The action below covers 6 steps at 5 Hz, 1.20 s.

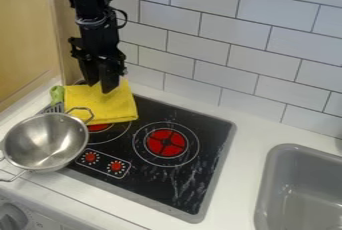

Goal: Move the grey object to the top of the yellow cloth

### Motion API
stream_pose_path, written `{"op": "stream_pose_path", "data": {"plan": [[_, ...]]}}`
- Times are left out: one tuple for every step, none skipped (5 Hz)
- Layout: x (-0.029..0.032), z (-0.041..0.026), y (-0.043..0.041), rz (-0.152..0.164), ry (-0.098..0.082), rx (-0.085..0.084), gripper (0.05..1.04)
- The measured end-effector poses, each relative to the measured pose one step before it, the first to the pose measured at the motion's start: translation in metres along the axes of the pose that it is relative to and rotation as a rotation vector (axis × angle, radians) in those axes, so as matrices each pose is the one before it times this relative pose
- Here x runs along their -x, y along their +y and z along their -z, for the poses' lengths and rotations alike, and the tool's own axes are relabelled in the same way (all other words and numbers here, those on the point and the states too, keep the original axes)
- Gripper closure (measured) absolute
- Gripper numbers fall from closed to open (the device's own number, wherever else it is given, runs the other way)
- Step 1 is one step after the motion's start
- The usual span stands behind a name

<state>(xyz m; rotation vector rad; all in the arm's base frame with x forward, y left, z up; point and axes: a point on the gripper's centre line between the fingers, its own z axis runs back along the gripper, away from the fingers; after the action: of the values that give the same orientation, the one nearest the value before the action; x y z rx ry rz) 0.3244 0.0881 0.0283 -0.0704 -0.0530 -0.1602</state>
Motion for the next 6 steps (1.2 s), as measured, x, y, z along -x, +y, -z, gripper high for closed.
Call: {"op": "stream_pose_path", "data": {"plan": [[0.002, 0.01141, -0.00073, 0.0057, 0.0235, 0.0171, 0.651], [-0.00038, 0.00153, -0.00003, 0.0008, -0.0011, 0.0018, 0.651], [0.0011, 0.00368, -0.00074, -0.0104, 0.0148, 0.011, 0.575], [0.00016, -0.00092, -0.00031, -0.018, 0.0052, 0.0034, 0.257], [0.00068, -0.00001, 0.0012, -0.0044, 0.0043, -0.0076, 0.06], [0.00357, -0.00157, -0.00027, -0.0036, 0.0187, -0.0083, 0.075]]}}
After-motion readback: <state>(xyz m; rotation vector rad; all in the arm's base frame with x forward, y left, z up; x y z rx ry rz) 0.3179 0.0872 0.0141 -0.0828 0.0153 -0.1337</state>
